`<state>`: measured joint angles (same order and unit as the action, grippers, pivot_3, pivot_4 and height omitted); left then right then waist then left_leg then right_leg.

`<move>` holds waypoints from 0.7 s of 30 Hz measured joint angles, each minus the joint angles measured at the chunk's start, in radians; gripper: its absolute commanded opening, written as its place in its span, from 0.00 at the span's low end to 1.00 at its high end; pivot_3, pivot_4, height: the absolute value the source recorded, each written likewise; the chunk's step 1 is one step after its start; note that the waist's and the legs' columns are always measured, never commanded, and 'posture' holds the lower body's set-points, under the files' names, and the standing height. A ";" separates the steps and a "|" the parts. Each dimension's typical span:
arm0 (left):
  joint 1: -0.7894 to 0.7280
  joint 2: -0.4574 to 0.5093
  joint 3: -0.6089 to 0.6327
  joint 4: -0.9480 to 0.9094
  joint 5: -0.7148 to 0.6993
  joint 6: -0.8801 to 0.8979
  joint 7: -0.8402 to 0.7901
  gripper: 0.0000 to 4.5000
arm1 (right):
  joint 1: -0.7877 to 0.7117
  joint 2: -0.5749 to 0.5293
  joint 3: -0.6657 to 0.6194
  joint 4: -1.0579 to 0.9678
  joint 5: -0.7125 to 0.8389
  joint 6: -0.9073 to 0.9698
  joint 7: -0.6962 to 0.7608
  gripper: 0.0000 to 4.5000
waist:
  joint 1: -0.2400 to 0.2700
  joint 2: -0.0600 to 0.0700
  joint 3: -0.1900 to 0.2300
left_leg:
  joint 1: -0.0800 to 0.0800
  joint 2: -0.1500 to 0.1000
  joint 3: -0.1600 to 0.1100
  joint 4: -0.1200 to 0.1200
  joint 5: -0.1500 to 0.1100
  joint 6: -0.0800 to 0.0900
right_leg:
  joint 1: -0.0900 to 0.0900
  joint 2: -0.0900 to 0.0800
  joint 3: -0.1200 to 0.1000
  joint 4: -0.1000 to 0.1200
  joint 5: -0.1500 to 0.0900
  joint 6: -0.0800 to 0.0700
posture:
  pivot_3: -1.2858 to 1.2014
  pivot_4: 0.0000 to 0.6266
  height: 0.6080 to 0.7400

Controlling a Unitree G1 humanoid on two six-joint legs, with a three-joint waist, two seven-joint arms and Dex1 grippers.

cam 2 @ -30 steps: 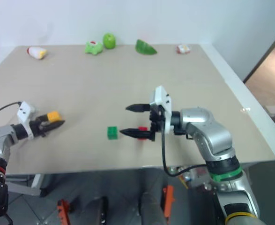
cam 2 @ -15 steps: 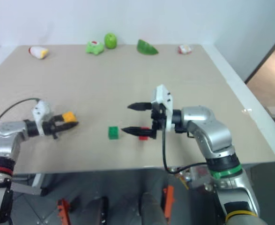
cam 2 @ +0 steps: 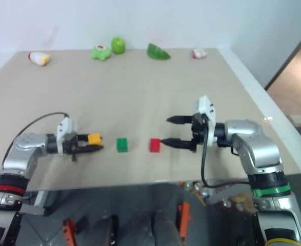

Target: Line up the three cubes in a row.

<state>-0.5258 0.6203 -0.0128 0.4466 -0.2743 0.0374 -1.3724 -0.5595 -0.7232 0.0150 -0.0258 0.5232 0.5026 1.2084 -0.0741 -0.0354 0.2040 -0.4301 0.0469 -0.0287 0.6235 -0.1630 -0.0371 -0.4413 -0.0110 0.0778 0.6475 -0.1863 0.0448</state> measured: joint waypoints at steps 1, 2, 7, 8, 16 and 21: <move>-0.005 0.001 -0.001 0.009 0.000 -0.003 -0.011 0.30 | 0.003 0.000 0.000 -0.001 0.000 0.000 -0.003 1.00 | 0.000 0.000 0.000 | 0.000 0.000 0.000 0.000 0.000 0.000 | 0.000 0.000 0.000 0.000 0.000 0.000 | 0.52 0.24 0.95; -0.011 0.003 -0.004 0.021 0.001 -0.012 -0.020 0.30 | 0.006 0.000 -0.001 -0.002 0.000 0.000 -0.006 1.00 | 0.000 0.000 0.000 | 0.000 0.000 0.000 0.000 0.000 0.000 | 0.000 0.000 0.000 0.000 0.000 0.000 | 0.52 0.24 0.95; -0.060 0.021 -0.014 0.100 0.012 -0.059 -0.071 0.30 | 0.010 -0.008 -0.006 -0.004 0.000 0.001 -0.015 1.00 | 0.000 0.000 0.000 | 0.000 0.000 0.000 0.000 0.000 0.000 | 0.000 0.000 0.000 0.000 0.000 0.000 | 0.52 0.24 0.95; -0.063 0.022 -0.014 0.106 0.014 -0.062 -0.077 0.30 | 0.010 -0.011 -0.007 -0.004 0.000 0.001 -0.016 1.00 | 0.000 0.000 0.000 | 0.000 0.000 0.000 0.000 0.000 0.000 | 0.000 0.000 0.000 0.000 0.000 0.000 | 0.52 0.24 0.95; -0.071 0.023 -0.020 0.140 0.023 -0.084 -0.120 0.30 | 0.017 -0.016 -0.016 -0.028 0.000 0.006 -0.029 1.00 | 0.000 0.000 0.000 | 0.000 0.000 0.000 0.000 0.000 0.000 | 0.000 0.000 0.000 0.000 0.000 0.000 | 0.52 0.24 0.95; -0.072 0.023 -0.020 0.163 0.031 -0.102 -0.121 0.30 | 0.017 -0.018 -0.016 -0.032 0.001 0.014 -0.035 1.00 | 0.000 0.000 0.000 | 0.000 0.000 0.000 0.000 0.000 0.000 | 0.000 0.000 0.000 0.000 0.000 0.000 | 0.52 0.24 0.95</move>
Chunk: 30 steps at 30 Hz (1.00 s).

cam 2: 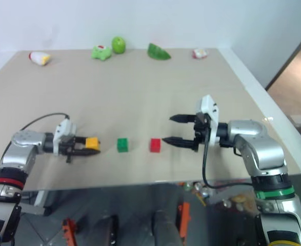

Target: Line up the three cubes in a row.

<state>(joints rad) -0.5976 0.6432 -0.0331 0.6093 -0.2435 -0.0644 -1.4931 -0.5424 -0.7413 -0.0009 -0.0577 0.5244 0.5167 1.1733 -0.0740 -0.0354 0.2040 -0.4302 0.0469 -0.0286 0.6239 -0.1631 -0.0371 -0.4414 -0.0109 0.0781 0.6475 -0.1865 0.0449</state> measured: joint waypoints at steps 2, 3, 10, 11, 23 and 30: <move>0.000 0.000 0.000 0.004 0.001 -0.004 0.000 0.30 | 0.000 0.000 0.000 0.000 0.000 0.000 -0.001 1.00 | 0.000 0.000 0.000 | 0.000 0.000 0.000 0.000 0.000 0.000 | 0.000 0.000 0.000 0.000 0.000 0.000 | 0.52 0.24 0.95; 0.000 -0.001 0.000 0.008 0.001 -0.006 0.001 0.30 | 0.000 0.000 0.000 0.000 0.000 0.000 -0.002 1.00 | 0.000 0.000 0.000 | 0.000 0.000 0.000 0.000 0.000 0.000 | 0.000 0.000 0.000 0.000 0.000 0.000 | 0.52 0.24 0.95; -0.003 -0.022 -0.003 0.019 0.007 -0.025 0.004 0.30 | 0.000 -0.001 0.000 0.000 -0.008 0.000 -0.017 1.00 | 0.000 0.000 0.000 | 0.000 0.000 0.000 0.000 0.000 0.000 | 0.000 0.000 0.000 0.000 0.000 0.000 | 0.52 0.24 0.95; -0.003 -0.025 -0.003 0.020 0.007 -0.025 0.004 0.30 | 0.000 -0.001 0.000 0.000 -0.008 0.001 -0.018 1.00 | 0.000 0.000 0.000 | 0.000 0.000 0.000 0.000 0.000 0.000 | 0.000 0.000 0.000 0.000 0.000 0.000 | 0.52 0.24 0.95; -0.003 -0.028 -0.003 0.029 0.006 -0.026 0.002 0.96 | 0.000 -0.010 0.000 0.000 -0.008 0.009 -0.018 1.00 | 0.000 0.000 0.000 | 0.000 0.000 0.000 0.002 0.000 0.000 | 0.000 0.000 0.000 0.000 0.000 0.000 | 0.52 0.24 0.95; 0.072 0.035 0.013 -0.043 -0.002 -0.038 0.022 0.96 | -0.008 -0.007 0.001 0.006 -0.009 0.009 -0.016 1.00 | -0.004 0.000 0.000 | 0.001 0.002 0.001 0.001 0.000 0.000 | 0.000 0.002 0.001 0.000 0.001 -0.001 | 0.52 0.24 0.95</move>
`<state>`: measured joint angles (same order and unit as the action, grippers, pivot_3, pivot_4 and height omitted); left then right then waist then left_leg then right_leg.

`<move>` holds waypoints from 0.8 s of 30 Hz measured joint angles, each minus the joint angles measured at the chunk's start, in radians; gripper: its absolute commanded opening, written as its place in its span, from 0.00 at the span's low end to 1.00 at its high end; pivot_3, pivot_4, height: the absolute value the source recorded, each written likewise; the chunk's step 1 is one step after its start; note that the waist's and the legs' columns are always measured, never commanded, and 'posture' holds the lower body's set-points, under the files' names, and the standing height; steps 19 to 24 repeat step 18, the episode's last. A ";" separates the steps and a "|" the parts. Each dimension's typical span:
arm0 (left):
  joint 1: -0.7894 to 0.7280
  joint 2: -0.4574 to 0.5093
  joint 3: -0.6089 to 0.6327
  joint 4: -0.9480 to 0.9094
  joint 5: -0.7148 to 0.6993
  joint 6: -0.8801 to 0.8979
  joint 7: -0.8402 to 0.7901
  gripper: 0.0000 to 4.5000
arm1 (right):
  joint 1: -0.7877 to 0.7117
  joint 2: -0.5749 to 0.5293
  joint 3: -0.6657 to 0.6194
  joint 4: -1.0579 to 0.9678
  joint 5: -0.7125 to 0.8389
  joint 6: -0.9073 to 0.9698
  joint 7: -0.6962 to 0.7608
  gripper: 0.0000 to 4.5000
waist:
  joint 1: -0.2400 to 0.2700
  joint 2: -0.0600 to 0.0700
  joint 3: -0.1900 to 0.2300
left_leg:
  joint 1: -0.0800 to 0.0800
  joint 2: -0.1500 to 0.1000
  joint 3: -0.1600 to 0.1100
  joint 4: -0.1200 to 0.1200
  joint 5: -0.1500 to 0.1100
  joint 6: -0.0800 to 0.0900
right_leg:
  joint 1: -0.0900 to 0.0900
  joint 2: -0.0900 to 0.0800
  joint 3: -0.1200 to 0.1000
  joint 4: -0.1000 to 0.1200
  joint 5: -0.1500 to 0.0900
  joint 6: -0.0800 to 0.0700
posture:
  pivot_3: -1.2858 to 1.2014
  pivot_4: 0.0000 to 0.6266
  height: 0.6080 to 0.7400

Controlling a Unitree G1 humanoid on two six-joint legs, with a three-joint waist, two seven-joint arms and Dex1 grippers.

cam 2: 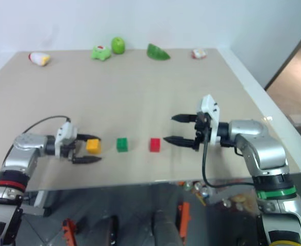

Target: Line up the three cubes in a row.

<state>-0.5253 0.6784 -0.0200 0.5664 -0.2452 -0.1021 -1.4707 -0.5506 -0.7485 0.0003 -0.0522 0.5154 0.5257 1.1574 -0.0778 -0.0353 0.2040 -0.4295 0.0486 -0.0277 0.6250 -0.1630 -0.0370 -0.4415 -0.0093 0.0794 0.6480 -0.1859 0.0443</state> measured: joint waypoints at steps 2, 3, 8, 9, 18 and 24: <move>0.080 0.075 0.039 -0.055 -0.020 0.010 -0.001 0.96 | -0.019 0.004 -0.002 0.010 0.000 -0.002 -0.002 1.00 | -0.010 0.000 0.000 | 0.001 0.003 0.001 -0.002 0.000 0.000 | -0.001 0.002 0.001 0.000 0.000 -0.002 | 0.52 0.24 0.95; 0.129 0.121 0.068 -0.079 -0.032 0.022 0.000 0.96 | -0.024 0.002 -0.008 0.018 0.000 -0.006 -0.002 1.00 | -0.013 0.000 0.000 | 0.003 0.003 0.002 -0.005 0.000 0.000 | -0.001 0.002 0.001 0.000 0.000 -0.003 | 0.52 0.24 0.95; 0.255 0.193 0.166 -0.164 -0.070 0.137 0.079 0.96 | -0.043 0.004 -0.011 0.035 0.000 -0.013 0.002 1.00 | -0.007 0.001 0.001 | 0.004 0.004 0.002 -0.006 0.000 0.000 | -0.001 0.003 0.000 0.001 -0.002 -0.006 | 0.52 0.24 0.95; 0.278 0.196 0.192 -0.187 -0.080 0.188 0.121 0.96 | -0.046 0.003 -0.012 0.038 0.000 -0.017 0.002 1.00 | -0.006 0.001 0.001 | 0.004 0.004 0.002 -0.006 0.000 0.000 | -0.001 0.003 0.000 0.001 -0.002 -0.006 | 0.52 0.24 0.95; 0.377 0.180 0.450 -0.379 -0.228 0.533 0.444 0.96 | 0.057 -0.007 -0.046 0.080 -0.021 -0.037 -0.021 1.00 | 0.002 0.001 0.001 | 0.004 0.004 0.005 -0.006 0.000 0.000 | -0.001 0.002 0.001 0.001 -0.002 -0.006 | 0.52 0.24 0.95; 0.377 0.180 0.450 -0.379 -0.228 0.533 0.444 0.96 | 0.057 -0.007 -0.046 0.080 -0.021 -0.037 -0.021 1.00 | 0.002 0.001 0.001 | 0.004 0.004 0.005 -0.006 0.000 0.000 | -0.001 0.002 0.001 0.001 -0.002 -0.006 | 0.52 0.24 0.95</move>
